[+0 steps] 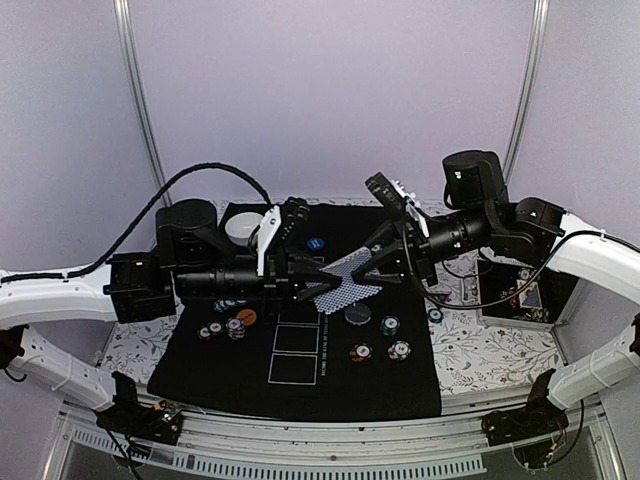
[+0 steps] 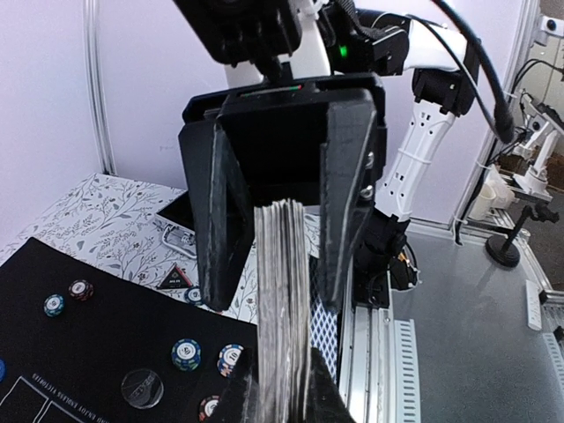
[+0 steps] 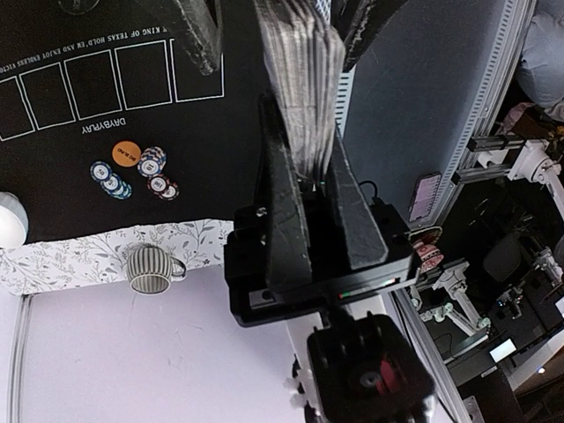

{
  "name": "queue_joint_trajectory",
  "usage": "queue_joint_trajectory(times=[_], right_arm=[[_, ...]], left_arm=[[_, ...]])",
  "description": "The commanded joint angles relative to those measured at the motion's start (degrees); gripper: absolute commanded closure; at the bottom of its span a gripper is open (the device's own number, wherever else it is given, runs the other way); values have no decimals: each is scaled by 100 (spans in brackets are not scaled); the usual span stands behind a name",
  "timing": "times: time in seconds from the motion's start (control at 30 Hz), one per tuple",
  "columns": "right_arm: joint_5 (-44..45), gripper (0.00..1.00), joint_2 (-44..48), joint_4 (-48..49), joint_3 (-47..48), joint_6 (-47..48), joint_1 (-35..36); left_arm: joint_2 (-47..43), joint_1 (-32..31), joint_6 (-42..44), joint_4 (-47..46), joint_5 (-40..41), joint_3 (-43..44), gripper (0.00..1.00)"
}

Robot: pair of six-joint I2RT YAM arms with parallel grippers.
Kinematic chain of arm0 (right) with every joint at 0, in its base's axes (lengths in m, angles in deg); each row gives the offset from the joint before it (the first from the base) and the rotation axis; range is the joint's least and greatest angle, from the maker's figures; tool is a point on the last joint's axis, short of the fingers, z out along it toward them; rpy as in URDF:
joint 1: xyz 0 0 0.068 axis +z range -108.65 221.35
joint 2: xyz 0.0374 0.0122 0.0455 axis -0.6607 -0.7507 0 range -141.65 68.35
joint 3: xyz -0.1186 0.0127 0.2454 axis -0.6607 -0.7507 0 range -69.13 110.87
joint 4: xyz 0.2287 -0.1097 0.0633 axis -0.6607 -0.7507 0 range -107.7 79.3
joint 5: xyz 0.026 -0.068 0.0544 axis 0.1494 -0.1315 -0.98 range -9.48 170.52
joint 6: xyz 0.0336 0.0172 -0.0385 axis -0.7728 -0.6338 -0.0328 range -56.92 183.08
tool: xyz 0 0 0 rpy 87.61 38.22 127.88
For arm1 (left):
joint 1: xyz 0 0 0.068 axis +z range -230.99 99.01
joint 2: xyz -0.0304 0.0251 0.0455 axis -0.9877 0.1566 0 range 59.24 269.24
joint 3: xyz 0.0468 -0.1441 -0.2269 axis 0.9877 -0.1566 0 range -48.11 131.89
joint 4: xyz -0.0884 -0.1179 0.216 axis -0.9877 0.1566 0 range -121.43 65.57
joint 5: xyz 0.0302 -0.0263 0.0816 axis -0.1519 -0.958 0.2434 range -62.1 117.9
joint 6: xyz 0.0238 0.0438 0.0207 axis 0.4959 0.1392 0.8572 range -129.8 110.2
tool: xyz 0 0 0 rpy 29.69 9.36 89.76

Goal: Distribute texas hold em gaming equipment
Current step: Pass from the left arm to the right, then pass from the right arm to the left

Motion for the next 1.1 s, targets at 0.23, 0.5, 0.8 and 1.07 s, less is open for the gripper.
queue_joint_trajectory(times=[0.23, 0.5, 0.8, 1.07], right_arm=[[-131, 83, -211, -33, 114, -54, 23], [132, 98, -89, -40, 161, -176, 20], [520, 99, -69, 51, 541, -1222, 18], [1007, 99, -219, -16, 636, -2505, -151]], left_arm=[[-164, -42, 121, -156, -249, 18, 100], [-269, -42, 369, -134, -66, -76, 79], [-725, -110, 1236, -108, 1066, -469, 11], [-1080, -332, 2403, -98, 2216, -668, 5]])
